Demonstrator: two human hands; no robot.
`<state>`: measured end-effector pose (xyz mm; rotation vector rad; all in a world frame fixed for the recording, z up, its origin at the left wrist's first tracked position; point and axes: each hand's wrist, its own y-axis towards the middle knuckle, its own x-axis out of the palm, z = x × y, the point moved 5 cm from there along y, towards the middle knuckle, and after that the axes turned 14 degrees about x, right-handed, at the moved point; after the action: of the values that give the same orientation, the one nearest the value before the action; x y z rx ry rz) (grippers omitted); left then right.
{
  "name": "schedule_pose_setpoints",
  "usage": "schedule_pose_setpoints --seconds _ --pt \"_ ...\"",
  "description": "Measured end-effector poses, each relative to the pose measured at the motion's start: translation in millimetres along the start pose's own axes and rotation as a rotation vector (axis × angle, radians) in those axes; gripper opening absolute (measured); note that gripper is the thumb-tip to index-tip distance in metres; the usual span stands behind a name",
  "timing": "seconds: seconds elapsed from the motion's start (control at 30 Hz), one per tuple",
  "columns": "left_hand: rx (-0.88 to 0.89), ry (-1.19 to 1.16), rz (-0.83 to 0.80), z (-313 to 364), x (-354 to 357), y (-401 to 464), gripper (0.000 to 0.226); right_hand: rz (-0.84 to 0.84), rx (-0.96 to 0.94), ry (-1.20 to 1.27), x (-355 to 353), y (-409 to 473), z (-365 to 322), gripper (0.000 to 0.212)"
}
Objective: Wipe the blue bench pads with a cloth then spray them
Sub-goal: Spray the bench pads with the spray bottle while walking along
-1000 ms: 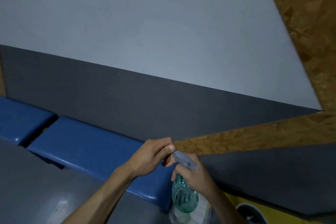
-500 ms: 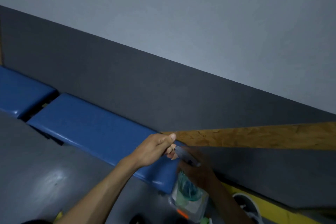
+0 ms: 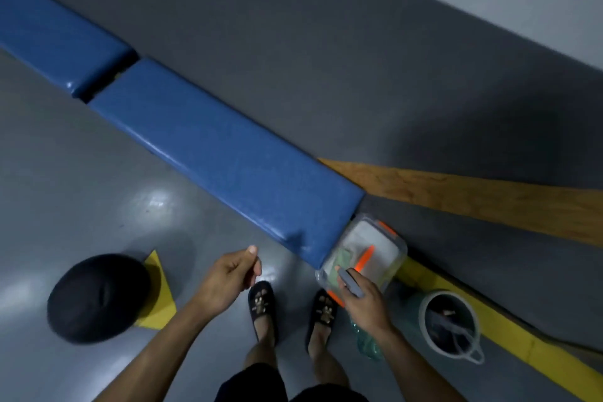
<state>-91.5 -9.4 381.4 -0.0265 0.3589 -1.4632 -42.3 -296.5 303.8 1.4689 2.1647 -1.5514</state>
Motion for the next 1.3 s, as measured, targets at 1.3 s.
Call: schedule_pose_setpoints --seconds 1.3 --pt "-0.314 -0.039 0.413 -50 35 -67 0.039 0.185 0.312 -0.020 -77 142 9 0.024"
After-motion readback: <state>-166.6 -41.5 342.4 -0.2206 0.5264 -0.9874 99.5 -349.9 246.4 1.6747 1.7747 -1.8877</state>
